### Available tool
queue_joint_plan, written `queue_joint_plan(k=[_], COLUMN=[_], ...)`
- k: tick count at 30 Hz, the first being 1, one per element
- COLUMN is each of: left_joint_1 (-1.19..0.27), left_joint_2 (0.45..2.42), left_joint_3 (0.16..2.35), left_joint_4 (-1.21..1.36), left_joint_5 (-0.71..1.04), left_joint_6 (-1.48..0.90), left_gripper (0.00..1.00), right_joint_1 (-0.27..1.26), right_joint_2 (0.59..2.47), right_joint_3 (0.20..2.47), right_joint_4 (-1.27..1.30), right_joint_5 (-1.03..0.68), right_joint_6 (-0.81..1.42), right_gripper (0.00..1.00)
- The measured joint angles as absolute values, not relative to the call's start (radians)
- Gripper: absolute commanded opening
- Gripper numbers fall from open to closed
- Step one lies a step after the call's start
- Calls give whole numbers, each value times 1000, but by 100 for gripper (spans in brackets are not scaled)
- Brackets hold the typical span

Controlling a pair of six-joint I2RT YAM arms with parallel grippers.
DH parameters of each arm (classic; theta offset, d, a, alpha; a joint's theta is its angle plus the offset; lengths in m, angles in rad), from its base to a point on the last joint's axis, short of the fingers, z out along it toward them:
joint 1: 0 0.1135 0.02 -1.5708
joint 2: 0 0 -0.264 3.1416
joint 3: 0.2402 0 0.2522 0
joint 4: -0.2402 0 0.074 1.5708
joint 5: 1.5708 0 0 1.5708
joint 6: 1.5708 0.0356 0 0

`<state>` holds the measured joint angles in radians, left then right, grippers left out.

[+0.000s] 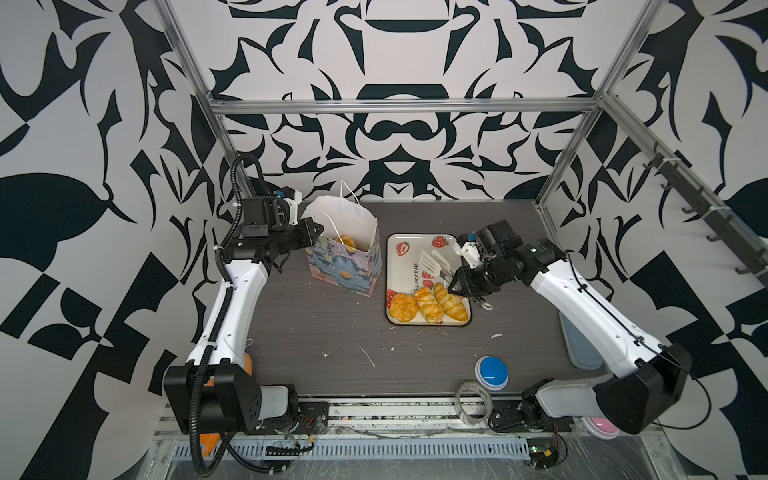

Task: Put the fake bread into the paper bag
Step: 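Withdraw the empty tongs with the right gripper back over the tray, then lower the tongs with the right gripper onto the long striped roll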

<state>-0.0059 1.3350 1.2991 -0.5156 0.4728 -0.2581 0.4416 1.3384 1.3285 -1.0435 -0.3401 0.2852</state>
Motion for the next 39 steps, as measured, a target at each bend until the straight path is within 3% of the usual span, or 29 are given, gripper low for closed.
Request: queue_joint_plan(k=[10, 39], left_joint_1=[-7, -7], left_joint_2=[1335, 1335], left_joint_3=[1299, 1299], left_joint_4=[-514, -513], left_joint_5=[473, 473], left_joint_6=[-259, -259], left_gripper=[2, 2], right_joint_1=[425, 425], right_joint_2=[1324, 1359], right_joint_3=[1280, 1198], right_joint_4=[-1165, -1159], right_joint_5=[-218, -194], right_joint_6=[285, 286], right_gripper=[38, 49])
